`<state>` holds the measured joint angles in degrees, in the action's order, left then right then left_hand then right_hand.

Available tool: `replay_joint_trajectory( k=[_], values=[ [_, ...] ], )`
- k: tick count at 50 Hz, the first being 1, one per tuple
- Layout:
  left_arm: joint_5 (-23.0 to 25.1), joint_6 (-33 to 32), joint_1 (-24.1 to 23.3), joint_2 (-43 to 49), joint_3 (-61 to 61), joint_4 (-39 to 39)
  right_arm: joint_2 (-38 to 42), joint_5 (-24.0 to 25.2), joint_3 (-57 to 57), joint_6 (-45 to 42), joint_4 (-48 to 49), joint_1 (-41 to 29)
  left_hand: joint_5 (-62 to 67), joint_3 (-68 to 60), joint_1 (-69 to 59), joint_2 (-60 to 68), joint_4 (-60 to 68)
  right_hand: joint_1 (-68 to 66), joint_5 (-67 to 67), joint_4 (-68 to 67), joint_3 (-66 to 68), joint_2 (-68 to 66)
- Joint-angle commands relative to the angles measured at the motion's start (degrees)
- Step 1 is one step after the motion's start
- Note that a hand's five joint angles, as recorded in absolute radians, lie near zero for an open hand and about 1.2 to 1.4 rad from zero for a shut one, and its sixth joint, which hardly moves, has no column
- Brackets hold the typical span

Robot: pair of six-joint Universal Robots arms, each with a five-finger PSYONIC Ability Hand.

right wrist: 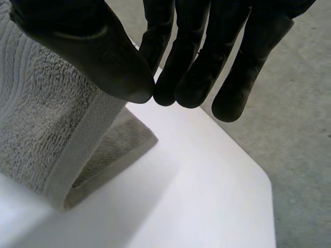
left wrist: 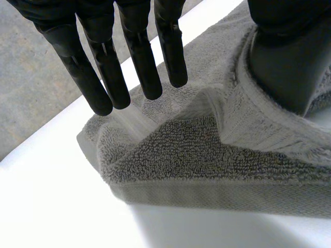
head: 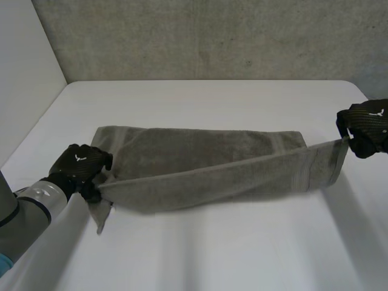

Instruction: Fold the towel.

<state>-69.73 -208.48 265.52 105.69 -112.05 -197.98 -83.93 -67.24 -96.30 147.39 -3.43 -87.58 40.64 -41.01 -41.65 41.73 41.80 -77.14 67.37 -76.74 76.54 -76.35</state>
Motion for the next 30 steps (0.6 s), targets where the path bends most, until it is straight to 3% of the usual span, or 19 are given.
replay_joint_trajectory(
  k=[1, 13, 22, 23, 24, 25, 30],
  values=[
    [0.12, 0.09, 1.05, -2.15, -0.89, 0.23, -1.67, -1.32, 0.15, 0.09, 1.32, 2.14, -15.36, 5.73, 6.38, -6.45, -6.52, -2.86, 2.63, -3.26, 3.46, -3.65],
    [0.29, 0.09, 2.19, -11.19, -1.24, 2.95, -3.09, -1.23, -0.91, 0.7, 1.67, 2.76, -15.7, 6.07, 6.71, -6.79, -6.85, -2.86, 2.63, -3.26, 3.46, -3.65],
    [0.91, 0.01, 2.64, -10.5, -2.91, 4.71, -2.91, 0.44, -2.49, 0.61, 0.97, 1.53, -15.53, 5.9, 6.54, -6.62, -6.69, -2.86, 2.63, -3.26, 3.46, -3.65],
    [0.91, 0.01, 2.55, -9.37, -3.09, 4.71, -2.56, 1.14, -2.93, 0.7, 0.88, 0.75, -15.53, 5.9, 6.54, -6.62, -6.69, 18.4, -18.63, 18.0, -17.8, 17.61],
    [0.91, 0.01, 2.29, -8.05, -3.09, 4.8, -2.56, 1.14, -2.93, 0.7, 0.88, 0.74, -15.53, 5.9, 6.54, -6.62, -6.69, 18.61, -18.84, 18.21, -18.01, 17.82],
    [0.91, 0.01, 2.29, -8.04, -3.09, 4.8, -2.38, 1.75, -3.19, 0.53, 0.88, -0.39, -15.53, 5.9, 6.54, -6.62, -6.69, 40.59, -40.82, 40.2, -39.99, 39.81],
    [0.91, 0.01, 2.02, -6.11, -3.0, 4.8, -0.46, 2.82, -2.15, 0.79, 0.79, -3.12, -15.53, 5.9, 6.54, -6.62, -6.69, 46.03, -46.26, 45.63, -45.43, 45.24]
  ],
)
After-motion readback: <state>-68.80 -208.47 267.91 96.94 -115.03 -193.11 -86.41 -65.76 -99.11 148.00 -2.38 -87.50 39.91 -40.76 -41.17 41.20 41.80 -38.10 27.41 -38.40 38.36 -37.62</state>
